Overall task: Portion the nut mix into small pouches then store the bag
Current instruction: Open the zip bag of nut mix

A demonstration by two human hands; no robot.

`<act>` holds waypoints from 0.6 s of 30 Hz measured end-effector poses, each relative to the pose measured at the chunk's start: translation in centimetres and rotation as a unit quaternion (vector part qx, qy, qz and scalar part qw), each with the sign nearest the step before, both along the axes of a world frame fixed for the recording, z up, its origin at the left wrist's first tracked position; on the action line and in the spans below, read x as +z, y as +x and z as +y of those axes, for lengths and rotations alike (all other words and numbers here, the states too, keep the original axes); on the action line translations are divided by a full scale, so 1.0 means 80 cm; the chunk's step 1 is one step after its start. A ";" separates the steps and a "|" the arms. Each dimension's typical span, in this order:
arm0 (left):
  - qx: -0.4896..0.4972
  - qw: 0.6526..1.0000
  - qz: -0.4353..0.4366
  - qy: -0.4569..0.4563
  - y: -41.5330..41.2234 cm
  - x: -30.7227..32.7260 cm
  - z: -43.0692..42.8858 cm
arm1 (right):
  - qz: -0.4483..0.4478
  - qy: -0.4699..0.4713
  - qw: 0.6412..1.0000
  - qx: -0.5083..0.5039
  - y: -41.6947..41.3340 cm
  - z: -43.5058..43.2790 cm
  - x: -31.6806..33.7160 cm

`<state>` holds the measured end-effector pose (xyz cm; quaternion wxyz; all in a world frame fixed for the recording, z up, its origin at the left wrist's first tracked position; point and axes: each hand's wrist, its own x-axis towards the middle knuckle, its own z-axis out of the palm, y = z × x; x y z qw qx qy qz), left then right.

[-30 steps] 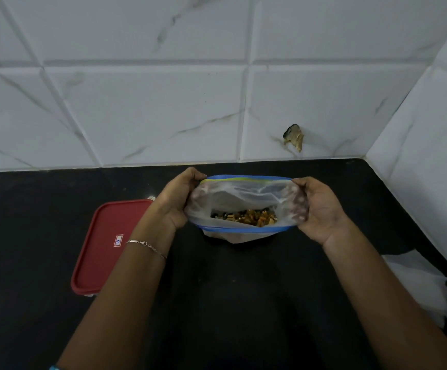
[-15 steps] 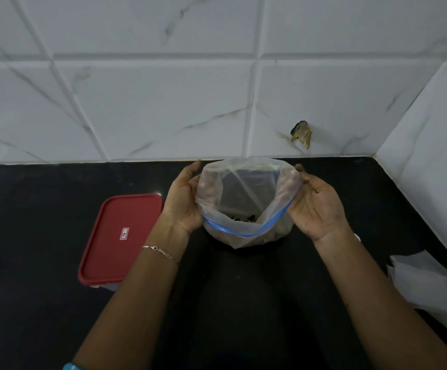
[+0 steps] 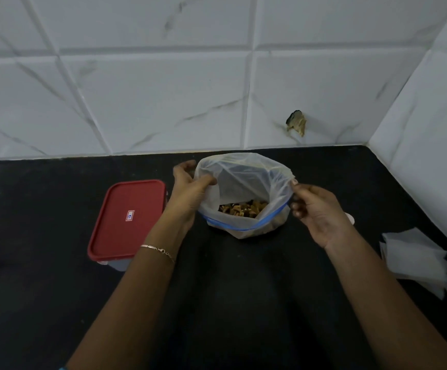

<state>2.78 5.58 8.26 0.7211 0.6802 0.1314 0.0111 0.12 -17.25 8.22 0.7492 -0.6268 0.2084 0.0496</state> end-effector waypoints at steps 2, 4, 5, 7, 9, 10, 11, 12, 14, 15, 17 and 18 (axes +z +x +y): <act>0.031 0.993 -0.046 0.106 -0.015 -0.005 0.000 | -0.020 0.038 0.999 -0.017 -0.009 0.001 -0.003; 0.088 0.954 -0.105 0.266 -0.036 -0.013 0.003 | -0.036 0.057 0.997 -0.035 -0.017 0.003 -0.005; 0.109 0.930 -0.127 0.327 -0.047 -0.016 0.004 | -0.041 0.061 0.996 -0.044 -0.020 0.005 -0.005; 0.108 0.909 -0.127 0.382 -0.064 -0.027 0.008 | -0.049 0.077 0.994 -0.057 -0.026 0.008 -0.006; 0.078 0.913 -0.098 0.388 -0.070 -0.037 0.010 | -0.048 0.118 0.990 -0.066 -0.029 0.012 -0.006; 0.057 0.923 -0.082 0.371 -0.072 -0.037 0.011 | -0.038 0.148 0.986 -0.071 -0.030 0.014 -0.005; 0.038 0.938 -0.069 0.336 -0.071 -0.037 0.010 | -0.022 0.189 0.979 -0.078 -0.029 0.015 -0.004; 0.030 0.957 -0.060 0.284 -0.070 -0.038 0.011 | -0.004 0.239 0.967 -0.088 -0.029 0.015 -0.003; 0.036 0.986 -0.053 0.155 -0.063 -0.040 0.013 | 0.028 0.334 0.937 -0.101 -0.027 0.011 -0.005; 0.038 0.995 -0.043 0.078 -0.059 -0.040 0.014 | 0.042 0.362 0.925 -0.103 -0.025 0.007 -0.009; 0.036 0.996 0.011 -0.084 -0.051 -0.039 0.016 | 0.061 0.386 0.915 -0.100 -0.020 0.002 -0.022; 0.038 0.984 0.055 -0.167 -0.048 -0.038 0.017 | 0.068 0.386 0.915 -0.101 -0.017 -0.001 -0.030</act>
